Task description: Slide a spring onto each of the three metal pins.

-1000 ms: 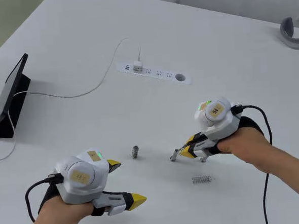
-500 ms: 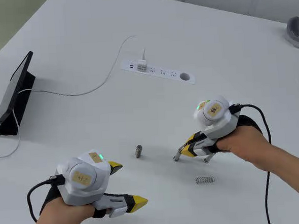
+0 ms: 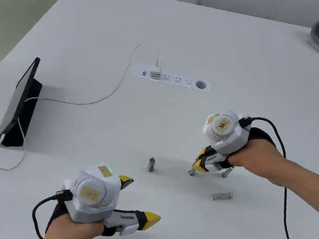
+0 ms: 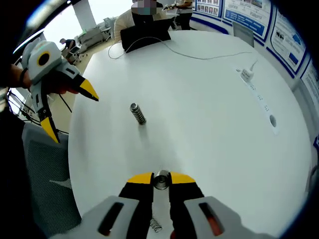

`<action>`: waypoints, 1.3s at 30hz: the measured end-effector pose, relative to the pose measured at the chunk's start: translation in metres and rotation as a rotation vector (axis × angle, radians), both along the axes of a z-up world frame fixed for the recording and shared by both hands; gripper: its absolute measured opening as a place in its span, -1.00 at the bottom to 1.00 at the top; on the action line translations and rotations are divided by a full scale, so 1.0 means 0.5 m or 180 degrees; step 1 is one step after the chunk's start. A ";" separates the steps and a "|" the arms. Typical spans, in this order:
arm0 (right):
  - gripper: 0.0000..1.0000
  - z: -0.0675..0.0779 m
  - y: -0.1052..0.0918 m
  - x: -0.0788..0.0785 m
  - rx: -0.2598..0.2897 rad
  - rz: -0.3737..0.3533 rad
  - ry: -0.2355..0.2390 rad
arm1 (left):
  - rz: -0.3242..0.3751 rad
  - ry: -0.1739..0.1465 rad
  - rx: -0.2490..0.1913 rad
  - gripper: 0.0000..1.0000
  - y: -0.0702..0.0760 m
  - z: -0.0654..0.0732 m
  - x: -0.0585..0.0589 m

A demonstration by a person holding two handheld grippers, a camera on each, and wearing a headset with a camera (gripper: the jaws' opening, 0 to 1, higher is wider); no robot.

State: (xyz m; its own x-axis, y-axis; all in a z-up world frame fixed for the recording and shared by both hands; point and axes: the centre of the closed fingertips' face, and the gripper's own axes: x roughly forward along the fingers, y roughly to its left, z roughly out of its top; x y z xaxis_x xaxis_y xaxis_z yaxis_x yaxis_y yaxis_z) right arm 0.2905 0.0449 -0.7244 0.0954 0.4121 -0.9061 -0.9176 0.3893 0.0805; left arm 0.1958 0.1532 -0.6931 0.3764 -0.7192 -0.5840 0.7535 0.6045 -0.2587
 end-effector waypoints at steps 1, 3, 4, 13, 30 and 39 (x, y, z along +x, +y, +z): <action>-0.75 -0.003 -0.001 0.001 -0.0001 -0.0002 0.0001 | 0.0004 0.0000 0.0001 0.33 0.000 0.000 0.000; -0.75 -0.007 -0.001 0.000 -0.0003 -0.0011 0.0014 | 0.0003 0.0002 0.0004 0.33 0.001 -0.001 0.000; -0.75 -0.007 0.000 0.000 0.0002 -0.0013 0.0019 | 0.0007 0.0000 0.0006 0.33 0.002 -0.001 0.001; -0.74 -0.027 0.002 0.000 -0.0004 -0.0007 0.0026 | 0.0036 0.0022 0.0011 0.33 0.008 -0.005 -0.001; -0.73 -0.064 0.004 -0.001 0.0009 -0.0062 0.0082 | 0.0071 0.0029 0.0000 0.32 0.005 -0.004 0.003; -0.60 -0.066 0.011 -0.011 0.0044 -0.0045 0.0102 | 0.0080 0.0030 -0.0002 0.32 0.006 -0.002 0.001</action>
State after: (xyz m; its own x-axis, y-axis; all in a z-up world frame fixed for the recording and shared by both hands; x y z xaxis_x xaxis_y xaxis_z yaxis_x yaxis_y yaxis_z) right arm 0.2849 0.0501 -0.7572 0.0722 0.4234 -0.9030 -0.9088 0.4010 0.1153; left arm 0.1961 0.1561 -0.6942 0.3889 -0.7099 -0.5872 0.7356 0.6230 -0.2660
